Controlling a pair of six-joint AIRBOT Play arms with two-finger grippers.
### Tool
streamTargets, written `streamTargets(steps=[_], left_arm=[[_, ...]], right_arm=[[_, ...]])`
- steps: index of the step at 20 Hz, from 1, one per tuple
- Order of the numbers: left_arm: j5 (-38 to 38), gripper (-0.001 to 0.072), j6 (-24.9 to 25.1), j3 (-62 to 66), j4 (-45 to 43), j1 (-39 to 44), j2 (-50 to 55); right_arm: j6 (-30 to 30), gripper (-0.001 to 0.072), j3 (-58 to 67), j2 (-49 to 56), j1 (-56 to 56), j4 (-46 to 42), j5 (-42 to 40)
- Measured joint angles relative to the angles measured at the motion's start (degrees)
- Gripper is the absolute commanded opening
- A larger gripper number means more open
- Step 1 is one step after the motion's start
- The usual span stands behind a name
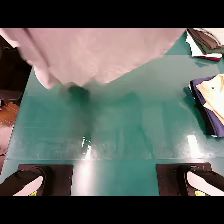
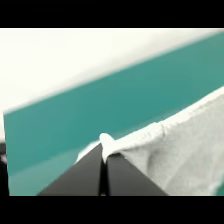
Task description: Fold the shirts.
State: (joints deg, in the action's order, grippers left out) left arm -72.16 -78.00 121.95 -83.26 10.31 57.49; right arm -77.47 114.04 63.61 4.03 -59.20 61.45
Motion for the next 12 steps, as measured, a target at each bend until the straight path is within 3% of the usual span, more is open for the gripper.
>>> streamTargets(steps=[7,12], left_arm=[[7.6,0.0018,0.1,1.1,7.3,0.0,-7.3],[8.7,0.0018,0.3,-3.5,7.9,0.0,-2.1]], right_arm=[[-0.5,0.0010,2.1,-12.2,8.8,-0.7,3.4],[-5.3,0.0010,2.2,-9.4,13.4,-0.9,14.3]])
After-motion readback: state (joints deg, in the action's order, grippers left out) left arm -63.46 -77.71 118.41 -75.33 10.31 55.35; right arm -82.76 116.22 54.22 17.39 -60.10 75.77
